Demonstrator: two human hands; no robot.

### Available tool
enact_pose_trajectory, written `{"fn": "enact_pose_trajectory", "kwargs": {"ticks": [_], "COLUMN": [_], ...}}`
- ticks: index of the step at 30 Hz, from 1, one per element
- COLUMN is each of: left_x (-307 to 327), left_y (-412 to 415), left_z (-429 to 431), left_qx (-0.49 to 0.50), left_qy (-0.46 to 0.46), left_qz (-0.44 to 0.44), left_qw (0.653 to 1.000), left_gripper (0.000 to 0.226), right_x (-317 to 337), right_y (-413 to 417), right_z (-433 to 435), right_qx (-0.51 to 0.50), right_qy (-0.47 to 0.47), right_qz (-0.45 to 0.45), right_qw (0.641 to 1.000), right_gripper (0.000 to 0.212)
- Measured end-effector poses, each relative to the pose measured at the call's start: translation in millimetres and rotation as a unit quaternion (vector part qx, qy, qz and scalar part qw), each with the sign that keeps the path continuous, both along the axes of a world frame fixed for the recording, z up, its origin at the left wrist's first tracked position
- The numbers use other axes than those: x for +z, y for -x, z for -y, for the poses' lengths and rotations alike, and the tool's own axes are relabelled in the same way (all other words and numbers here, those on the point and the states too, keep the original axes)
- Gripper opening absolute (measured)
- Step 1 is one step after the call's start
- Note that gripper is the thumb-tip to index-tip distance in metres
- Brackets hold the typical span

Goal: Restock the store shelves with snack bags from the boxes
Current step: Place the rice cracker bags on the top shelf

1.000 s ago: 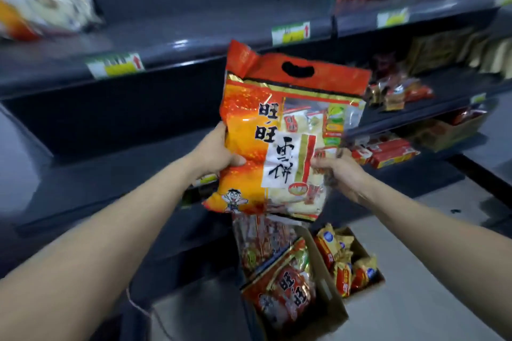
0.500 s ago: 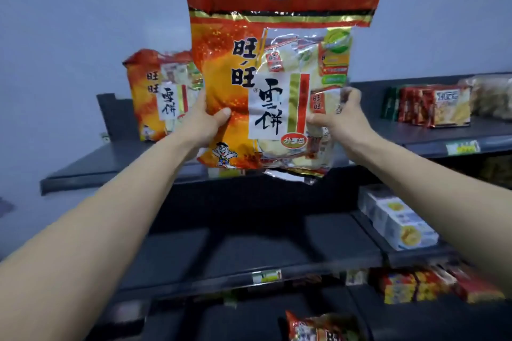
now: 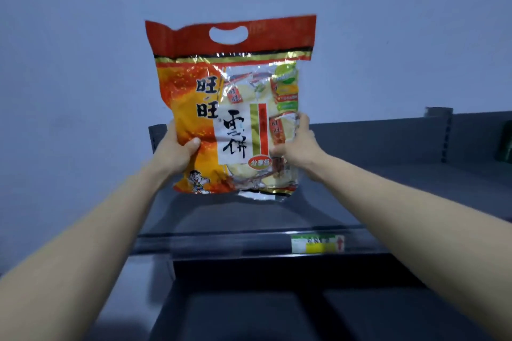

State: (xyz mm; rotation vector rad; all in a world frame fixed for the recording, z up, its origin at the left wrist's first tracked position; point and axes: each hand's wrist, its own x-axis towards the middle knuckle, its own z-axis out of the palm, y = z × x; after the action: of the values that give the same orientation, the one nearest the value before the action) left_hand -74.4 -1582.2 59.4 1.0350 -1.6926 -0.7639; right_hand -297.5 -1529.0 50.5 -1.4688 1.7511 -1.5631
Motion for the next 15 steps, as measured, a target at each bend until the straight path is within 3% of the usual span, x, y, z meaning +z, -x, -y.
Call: {"fn": "enact_pose_trajectory", "kwargs": {"ticks": [3, 7, 15], "left_x": [-26, -38, -43], "left_y": [-3, 0, 6], "left_z": [30, 66, 109], "left_qx": [-0.021, -0.031, 0.026], "left_qy": [-0.075, -0.095, -0.043], "left_qz": [0.047, 0.051, 0.054], "left_qw": [0.996, 0.994, 0.997], "left_gripper": [0.082, 0.101, 0.098], "right_x": [-32, -47, -49], "right_y": [-4, -1, -5], "right_z": [30, 54, 89], "right_qx": [-0.041, -0.027, -0.060], "right_qy": [-0.099, -0.072, -0.060], "right_qz": [-0.077, -0.102, -0.119], "right_qw": [0.991, 0.992, 0.989], "right_gripper": [0.107, 0.099, 0.081]}}
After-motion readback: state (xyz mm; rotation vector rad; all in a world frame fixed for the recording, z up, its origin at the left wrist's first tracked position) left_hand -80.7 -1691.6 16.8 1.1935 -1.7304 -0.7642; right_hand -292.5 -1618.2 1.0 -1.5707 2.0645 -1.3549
